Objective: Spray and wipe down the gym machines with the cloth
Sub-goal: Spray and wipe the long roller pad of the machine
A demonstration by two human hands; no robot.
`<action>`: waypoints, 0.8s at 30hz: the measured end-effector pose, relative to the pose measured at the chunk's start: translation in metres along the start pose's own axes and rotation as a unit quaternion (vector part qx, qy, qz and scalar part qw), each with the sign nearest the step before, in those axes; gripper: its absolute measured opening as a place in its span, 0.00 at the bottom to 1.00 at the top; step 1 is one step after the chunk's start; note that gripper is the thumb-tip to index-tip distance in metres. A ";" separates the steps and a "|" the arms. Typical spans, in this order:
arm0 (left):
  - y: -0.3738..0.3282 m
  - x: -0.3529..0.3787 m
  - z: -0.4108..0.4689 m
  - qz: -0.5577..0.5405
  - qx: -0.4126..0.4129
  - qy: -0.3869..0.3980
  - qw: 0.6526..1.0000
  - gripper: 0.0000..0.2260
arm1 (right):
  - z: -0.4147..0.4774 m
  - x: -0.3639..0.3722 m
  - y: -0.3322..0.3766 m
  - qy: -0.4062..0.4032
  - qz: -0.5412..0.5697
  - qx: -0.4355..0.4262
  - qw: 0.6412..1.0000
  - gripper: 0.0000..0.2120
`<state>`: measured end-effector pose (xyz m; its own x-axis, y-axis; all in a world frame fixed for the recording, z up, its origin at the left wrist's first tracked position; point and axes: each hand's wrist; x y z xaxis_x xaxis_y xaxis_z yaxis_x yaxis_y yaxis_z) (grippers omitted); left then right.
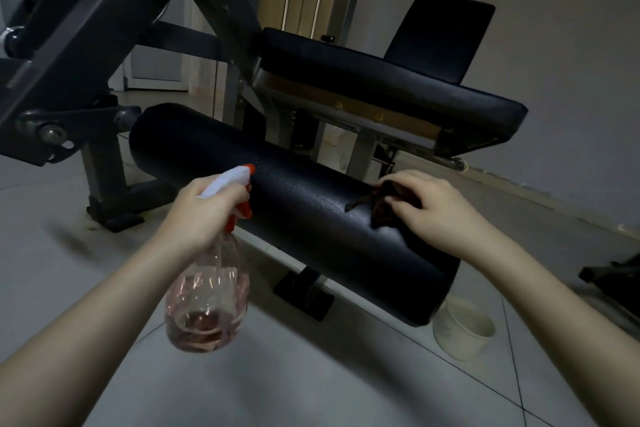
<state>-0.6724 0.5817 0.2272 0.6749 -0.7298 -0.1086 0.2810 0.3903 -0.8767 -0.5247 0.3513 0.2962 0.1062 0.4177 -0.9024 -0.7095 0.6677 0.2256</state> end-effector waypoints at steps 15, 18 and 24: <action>0.008 -0.004 -0.004 -0.016 -0.010 0.030 0.999 0.13 | -0.061 0.006 0.001 -0.086 -0.146 -0.011 0.985 0.17; 0.011 -0.004 -0.006 0.003 -0.022 0.034 0.999 0.19 | -0.044 0.019 0.021 -0.102 -0.135 -0.025 0.985 0.18; 0.001 -0.005 -0.011 -0.011 -0.017 0.041 0.999 0.12 | -0.016 0.043 0.057 -0.120 -0.113 -0.013 0.986 0.18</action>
<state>-0.6827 0.5793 0.2222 0.6101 -0.7822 -0.1263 0.2705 0.3554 -0.8947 -0.5720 0.3970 0.2645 0.4243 0.3961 -0.8143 -0.6664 0.7454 0.0154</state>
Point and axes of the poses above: each hand's wrist, its own z-axis towards the middle knuckle, its own x-axis out of the palm, y = z × x, and after that the axes turned 11 degrees about x, right-handed
